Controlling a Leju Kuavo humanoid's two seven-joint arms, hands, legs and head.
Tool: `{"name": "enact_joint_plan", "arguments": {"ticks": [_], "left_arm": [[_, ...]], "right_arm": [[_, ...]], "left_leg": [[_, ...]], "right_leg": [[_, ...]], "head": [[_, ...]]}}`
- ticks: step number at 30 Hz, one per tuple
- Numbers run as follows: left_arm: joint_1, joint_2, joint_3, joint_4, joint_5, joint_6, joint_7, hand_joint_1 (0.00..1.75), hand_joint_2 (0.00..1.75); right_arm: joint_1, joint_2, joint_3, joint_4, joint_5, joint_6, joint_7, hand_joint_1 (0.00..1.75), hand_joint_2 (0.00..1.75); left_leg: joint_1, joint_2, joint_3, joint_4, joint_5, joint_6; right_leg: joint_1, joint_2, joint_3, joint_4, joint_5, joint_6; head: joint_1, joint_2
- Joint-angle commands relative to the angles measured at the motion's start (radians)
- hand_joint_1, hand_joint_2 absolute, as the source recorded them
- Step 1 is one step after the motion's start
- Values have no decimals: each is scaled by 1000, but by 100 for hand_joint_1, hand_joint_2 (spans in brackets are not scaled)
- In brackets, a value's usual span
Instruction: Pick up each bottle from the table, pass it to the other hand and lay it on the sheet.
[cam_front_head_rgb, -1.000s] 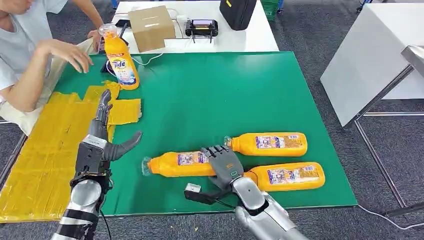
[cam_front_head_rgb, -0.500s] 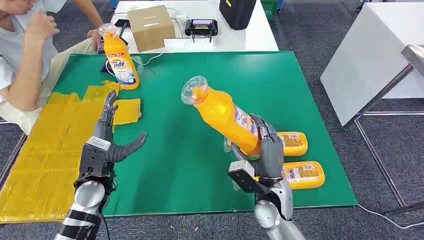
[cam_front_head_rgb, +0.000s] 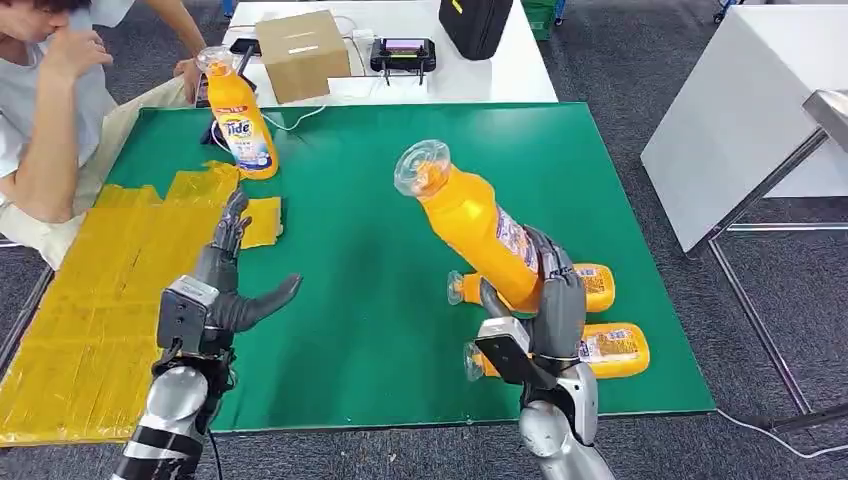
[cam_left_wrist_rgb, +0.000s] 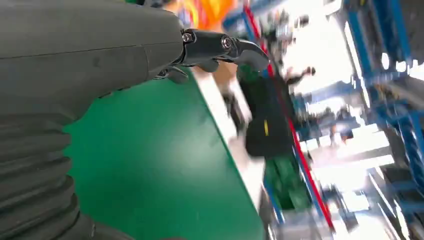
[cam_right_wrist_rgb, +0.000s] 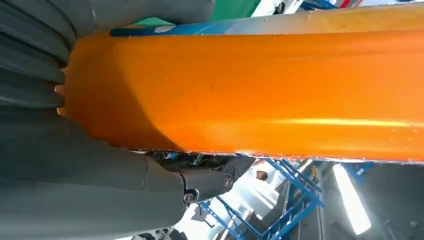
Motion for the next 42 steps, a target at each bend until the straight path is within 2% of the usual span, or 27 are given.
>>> {"name": "enact_joint_plan", "arguments": {"ticks": [1, 4, 5, 9, 15, 17, 18, 22, 27, 31, 33, 34, 35, 36, 38, 42], "left_arm": [[-54, 75, -154, 70, 181, -340, -4, 0, 175], [-92, 57, -219, 97, 241, -412, -8, 0, 175], [-97, 54, -226, 101, 243, -411, -8, 0, 175], [-111, 52, -245, 110, 286, -430, -3, 0, 175], [-129, 45, -269, 134, 307, -436, 4, 0, 175], [-133, 40, -267, 148, 317, -431, 8, 0, 175], [-138, 39, -268, 153, 320, -428, 9, 0, 175], [-146, 30, -257, 169, 331, -412, 14, 0, 175], [-140, 23, -244, 163, 359, -418, 5, 0, 175], [-133, 21, -240, 149, 366, -418, -3, 0, 175], [-108, -13, -194, 131, 410, -387, -28, 0, 175], [-91, -29, -173, 101, 432, -370, -43, 0, 175], [-77, -41, -154, 76, 444, -343, -58, 157, 175], [-67, -49, -145, 53, 451, -326, -67, 175, 175], [-53, -51, -136, 12, 461, -296, -76, 175, 175], [-56, -54, -134, 1, 465, -270, -83, 175, 175]], "right_arm": [[-87, 6, 40, 68, -176, 158, -92, 175, 175], [-148, -7, 136, 142, -185, 271, -107, 175, 175], [-156, -2, 141, 157, -187, 271, -108, 175, 175], [-208, -11, 224, 239, -147, 335, -93, 175, 175], [-253, 18, 308, 317, -99, 350, -95, 175, 175], [-266, 22, 359, 335, -54, 355, -87, 175, 175], [-270, 25, 387, 344, -35, 356, -80, 175, 175], [-275, 38, 474, 383, 21, 346, -64, 175, 175], [-286, 32, 510, 407, 39, 355, -61, 175, 175], [-290, 30, 521, 424, 38, 348, -55, 175, 175], [-291, 26, 518, 429, 34, 345, -47, 175, 175], [-290, 23, 516, 432, 32, 343, -44, 175, 175], [-291, 21, 515, 433, 30, 343, -44, 175, 175], [-291, 19, 514, 434, 29, 343, -44, 175, 175], [-294, 19, 510, 441, 27, 341, -42, 175, 175], [-301, 20, 505, 451, 24, 340, -44, 175, 175]], "left_leg": [[1, 0, 4, 0, -1, -1], [1, 0, 3, 0, -1, -1], [2, 0, 7, 1, -3, -2], [1, -1, 6, -1, -2, -1], [2, 0, 8, 0, -3, -1], [1, 0, 3, -1, -1, -1], [2, 0, 8, 0, -3, -1], [2, 0, 9, 0, -3, -2], [1, -1, 4, -1, -1, 0], [2, -1, 8, 0, -3, -1], [1, -2, 4, -1, -1, -1], [2, -3, 7, 0, -2, -1], [2, -2, 5, -1, -2, -1], [2, -2, 8, 0, -3, -1], [2, -1, 4, 0, -1, 0], [2, -3, 5, 0, -2, -1]], "right_leg": [[0, 3, 4, 0, -1, -1], [0, 3, 4, 0, -1, -1], [1, 6, 7, 0, -2, -2], [1, 4, 6, -1, -1, -2], [1, 5, 8, -1, -2, -2], [1, 3, 4, -1, 0, -1], [1, 5, 8, -1, -2, -2], [1, 6, 10, -1, -3, -2], [0, 2, 4, -1, -1, -1], [1, 4, 9, -1, -3, -2], [1, 2, 5, -1, -1, -1], [1, 2, 9, -1, -3, -2], [1, 2, 7, -2, -2, -1], [1, 3, 10, -1, -3, -2], [1, 2, 5, -1, -1, -1], [1, 1, 6, -1, -3, -1]], "head": [[0, 0], [0, 0], [0, 0], [0, 0], [0, 0], [0, 0], [0, 0], [0, 0], [0, 0], [0, 0], [0, 0], [0, 0], [0, 0], [0, 0], [0, 0], [0, 0]]}}
